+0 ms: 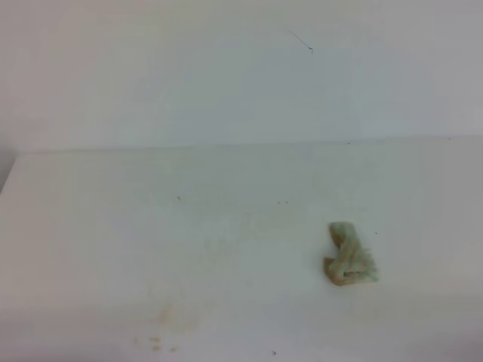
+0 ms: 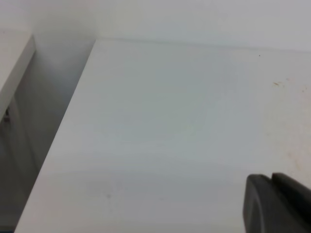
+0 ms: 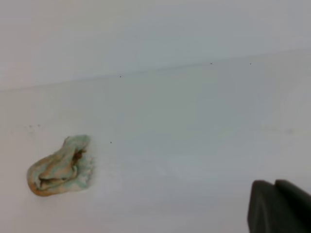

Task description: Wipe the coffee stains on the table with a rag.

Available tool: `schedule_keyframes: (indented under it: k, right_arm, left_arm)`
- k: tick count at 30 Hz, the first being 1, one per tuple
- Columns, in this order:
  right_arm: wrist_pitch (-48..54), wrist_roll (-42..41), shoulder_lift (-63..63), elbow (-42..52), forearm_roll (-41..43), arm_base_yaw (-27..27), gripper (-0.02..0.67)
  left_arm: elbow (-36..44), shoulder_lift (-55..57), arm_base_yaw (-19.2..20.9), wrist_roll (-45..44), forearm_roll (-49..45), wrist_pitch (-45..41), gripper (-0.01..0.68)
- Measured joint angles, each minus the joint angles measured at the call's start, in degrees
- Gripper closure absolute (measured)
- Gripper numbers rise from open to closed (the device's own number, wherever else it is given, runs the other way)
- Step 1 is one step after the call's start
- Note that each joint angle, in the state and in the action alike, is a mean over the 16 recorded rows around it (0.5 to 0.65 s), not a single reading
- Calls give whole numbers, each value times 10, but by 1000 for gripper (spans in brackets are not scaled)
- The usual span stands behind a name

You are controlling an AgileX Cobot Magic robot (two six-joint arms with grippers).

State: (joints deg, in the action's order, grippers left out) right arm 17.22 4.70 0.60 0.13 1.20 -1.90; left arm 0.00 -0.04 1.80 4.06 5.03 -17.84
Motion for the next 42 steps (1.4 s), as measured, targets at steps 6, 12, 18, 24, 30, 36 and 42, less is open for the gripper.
schedule_keyframes:
  k: [6,12,18,24,30,36,42]
  right_arm:
    - [-1,0,0,0,0,0,646]
    - [2,1,0,0,0,0,646]
    - [3,1,0,0,0,0,646]
    - [6,1,0,0,0,0,646]
    - [7,1,0,0,0,0,646]
    - [8,1,0,0,0,0,646]
    - [8,1,0,0,0,0,646]
  left_arm:
    - [0,0,0,0,0,0,673]
    - [0,0,0,0,0,0,674]
    - [0,0,0,0,0,0,674]
    - [0,0,0,0,0,0,675]
    - [0,0,0,0,0,0,675]
    - [0,0,0,0,0,0,675]
    - [0,0,0,0,0,0,675]
